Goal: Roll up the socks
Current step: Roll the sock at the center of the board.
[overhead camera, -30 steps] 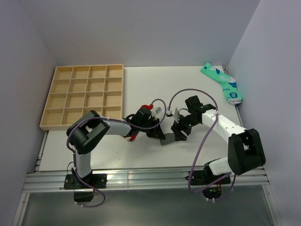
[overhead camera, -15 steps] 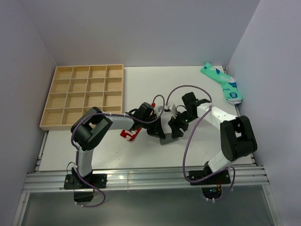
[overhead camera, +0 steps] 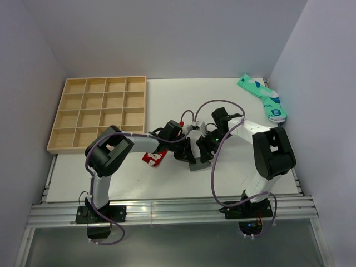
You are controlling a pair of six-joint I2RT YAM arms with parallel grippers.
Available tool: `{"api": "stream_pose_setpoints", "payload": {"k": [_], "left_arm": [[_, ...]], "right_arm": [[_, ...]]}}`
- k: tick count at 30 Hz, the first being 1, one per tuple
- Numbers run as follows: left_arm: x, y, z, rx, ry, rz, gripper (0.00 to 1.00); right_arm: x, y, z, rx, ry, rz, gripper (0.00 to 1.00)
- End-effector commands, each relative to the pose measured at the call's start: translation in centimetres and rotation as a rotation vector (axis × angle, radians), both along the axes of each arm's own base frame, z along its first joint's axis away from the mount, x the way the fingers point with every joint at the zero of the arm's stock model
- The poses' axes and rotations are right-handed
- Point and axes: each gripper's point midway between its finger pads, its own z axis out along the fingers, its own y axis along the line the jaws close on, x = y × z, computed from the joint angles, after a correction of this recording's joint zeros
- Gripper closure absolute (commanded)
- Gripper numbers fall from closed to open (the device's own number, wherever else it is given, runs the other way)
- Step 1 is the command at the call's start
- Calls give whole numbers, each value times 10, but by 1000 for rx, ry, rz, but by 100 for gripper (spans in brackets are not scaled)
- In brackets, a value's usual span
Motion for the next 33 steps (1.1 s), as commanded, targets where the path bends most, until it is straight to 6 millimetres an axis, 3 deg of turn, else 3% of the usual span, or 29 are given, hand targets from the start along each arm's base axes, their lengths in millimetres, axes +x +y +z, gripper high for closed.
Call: {"api": "stream_pose_setpoints", "payload": {"k": [1,15,27,28,30,33], "left_arm": [[2,-1,-14,35,-54,-29,100],[13,-10,-7,-36,-49,97,100],[22,-11,8,-87,-71,214,100],[22,-9,6,-82,-71,222,97],[24,-7,11,-91,-75,248,91],[29,-2,19,-100,-106,293,82]], "right_arm": [[11,5,6,9,-8,-15,27],[-3,9,-9,-17,55,-8,39],[-9,3,-21,-46,50,-19,85],[-10,2,-22,-48,49,-19,93],[-8,1,-22,-56,31,-33,98],[-6,-1,-20,-59,27,-44,100]]}}
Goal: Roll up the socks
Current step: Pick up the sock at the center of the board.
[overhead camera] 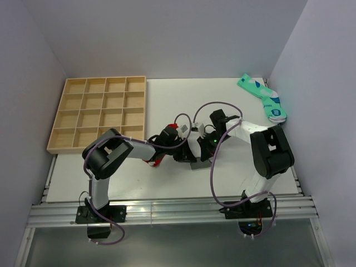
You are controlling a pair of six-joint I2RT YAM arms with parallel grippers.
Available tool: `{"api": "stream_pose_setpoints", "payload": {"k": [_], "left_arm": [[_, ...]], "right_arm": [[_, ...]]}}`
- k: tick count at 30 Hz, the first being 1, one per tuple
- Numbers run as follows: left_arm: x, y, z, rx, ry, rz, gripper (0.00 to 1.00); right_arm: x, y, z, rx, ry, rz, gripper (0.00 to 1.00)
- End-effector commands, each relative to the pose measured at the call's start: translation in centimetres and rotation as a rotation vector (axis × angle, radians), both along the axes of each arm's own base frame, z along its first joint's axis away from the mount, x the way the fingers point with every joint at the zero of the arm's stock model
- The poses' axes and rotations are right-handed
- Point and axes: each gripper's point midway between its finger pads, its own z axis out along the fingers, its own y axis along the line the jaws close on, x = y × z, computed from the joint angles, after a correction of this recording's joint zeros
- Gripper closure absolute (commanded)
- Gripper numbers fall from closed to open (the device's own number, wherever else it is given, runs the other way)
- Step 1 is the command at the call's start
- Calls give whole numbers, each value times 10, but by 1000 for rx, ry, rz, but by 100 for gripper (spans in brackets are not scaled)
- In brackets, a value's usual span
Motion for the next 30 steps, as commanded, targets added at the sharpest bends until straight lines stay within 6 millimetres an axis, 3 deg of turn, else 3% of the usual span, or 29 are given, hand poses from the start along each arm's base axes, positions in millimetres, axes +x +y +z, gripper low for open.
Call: {"api": "stream_pose_setpoints", "payload": {"k": [1,7,12,16,19,20,23,30], "left_arm": [[21,4,19,-16,-114,112,75],[30,20,48,-56,-186,192,57],[38,39,75,-100,-242,286,53],[38,50,79,-107,-225,371,52],[38,49,88,-133,-206,458,52],[28,40,90,-140,-190,452,51],[24,32,91,-123,-164,505,51],[29,37,102,-234,-130,608,49]], "right_arm": [[1,-7,-9,-43,-26,-1,100],[6,-9,-4,-33,-31,-16,100],[12,-8,3,-9,-25,-39,100],[22,-6,14,18,-10,-84,100],[31,-3,25,48,12,-119,100],[33,-2,28,57,18,-126,100],[42,3,39,88,32,-151,100],[65,11,66,153,35,-200,100]]}}
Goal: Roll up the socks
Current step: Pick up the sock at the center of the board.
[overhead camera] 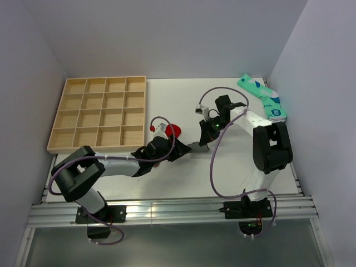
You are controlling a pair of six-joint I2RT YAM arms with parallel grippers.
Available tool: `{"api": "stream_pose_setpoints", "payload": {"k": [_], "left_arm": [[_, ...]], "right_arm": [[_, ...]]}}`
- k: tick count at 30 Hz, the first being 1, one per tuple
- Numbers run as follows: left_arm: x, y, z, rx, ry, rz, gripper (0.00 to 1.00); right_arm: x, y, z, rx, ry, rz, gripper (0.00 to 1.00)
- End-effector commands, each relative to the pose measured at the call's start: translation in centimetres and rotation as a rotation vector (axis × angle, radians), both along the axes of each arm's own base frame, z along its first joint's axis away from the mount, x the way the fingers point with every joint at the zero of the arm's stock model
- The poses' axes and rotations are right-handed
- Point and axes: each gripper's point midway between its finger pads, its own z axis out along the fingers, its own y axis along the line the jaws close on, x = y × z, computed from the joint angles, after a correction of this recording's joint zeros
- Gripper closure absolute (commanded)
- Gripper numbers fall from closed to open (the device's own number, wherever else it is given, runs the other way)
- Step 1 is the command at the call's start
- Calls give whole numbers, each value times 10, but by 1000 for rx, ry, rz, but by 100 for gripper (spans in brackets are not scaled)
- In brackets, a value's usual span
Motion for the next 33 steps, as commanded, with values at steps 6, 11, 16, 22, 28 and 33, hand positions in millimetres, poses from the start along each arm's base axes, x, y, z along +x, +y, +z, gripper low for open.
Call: {"api": "stream_pose_setpoints", "payload": {"k": [6,11,16,22,28,33], "left_arm": [[30,-15,59,-216,-89,116,37],[47,-27,86,-270,-115,146,36],[60,-23,103,-313,-118,231,35],[66,-23,109,-329,-113,258,35],[69,-12,122,-375,-144,310,36],[73,-10,129,-399,-159,324,37]], "right_arm": [[26,16,56,138,27,-91,100],[37,23,102,214,-7,-145,100],[43,28,134,268,-9,-200,100],[41,31,159,319,-41,-225,100],[30,31,169,342,-31,-205,100],[22,30,166,331,-18,-201,100]]}}
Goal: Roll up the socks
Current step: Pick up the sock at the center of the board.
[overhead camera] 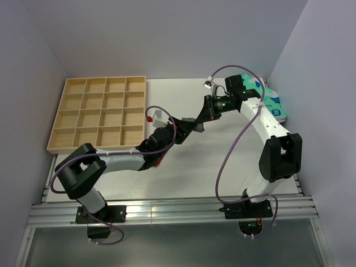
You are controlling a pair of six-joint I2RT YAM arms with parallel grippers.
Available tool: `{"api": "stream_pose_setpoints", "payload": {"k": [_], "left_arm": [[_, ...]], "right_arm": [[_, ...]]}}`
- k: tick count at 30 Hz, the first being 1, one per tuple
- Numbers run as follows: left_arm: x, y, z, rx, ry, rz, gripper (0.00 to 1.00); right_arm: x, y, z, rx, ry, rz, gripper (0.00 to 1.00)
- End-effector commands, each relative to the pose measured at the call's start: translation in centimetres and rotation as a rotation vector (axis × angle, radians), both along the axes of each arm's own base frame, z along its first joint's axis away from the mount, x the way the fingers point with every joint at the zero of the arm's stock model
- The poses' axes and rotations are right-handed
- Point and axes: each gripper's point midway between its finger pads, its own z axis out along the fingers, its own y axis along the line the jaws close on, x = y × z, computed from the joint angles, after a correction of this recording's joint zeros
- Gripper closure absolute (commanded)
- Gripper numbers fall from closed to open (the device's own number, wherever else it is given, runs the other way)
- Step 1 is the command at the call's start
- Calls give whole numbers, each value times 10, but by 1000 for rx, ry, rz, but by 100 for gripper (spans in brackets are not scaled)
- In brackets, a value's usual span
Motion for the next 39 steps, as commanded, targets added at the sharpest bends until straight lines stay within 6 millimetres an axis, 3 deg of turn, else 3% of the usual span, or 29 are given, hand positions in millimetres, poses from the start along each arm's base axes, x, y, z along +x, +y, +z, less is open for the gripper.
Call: {"api": "stream_pose_setpoints", "payload": {"k": [1,9,24,28,29,34,39], "left_arm": [[10,9,36,-93,-58,64,37],[12,11,34,-120,-69,61,44],[12,-4,21,-83,-49,-11,100],[13,-1,18,-68,-46,-12,100],[12,1,20,-65,-49,-11,100],[17,19,28,-45,-69,14,100],[23,44,29,10,-76,48,100]], "right_arm": [[-13,1,31,51,-44,16,100],[-19,1,27,55,-31,24,100],[-15,-5,17,6,-74,4,99],[-11,-9,24,-23,-128,-15,80],[-10,-10,25,-30,-140,-23,66],[1,-21,27,-91,-200,-92,43],[10,-32,28,-129,-241,-138,39]]}}
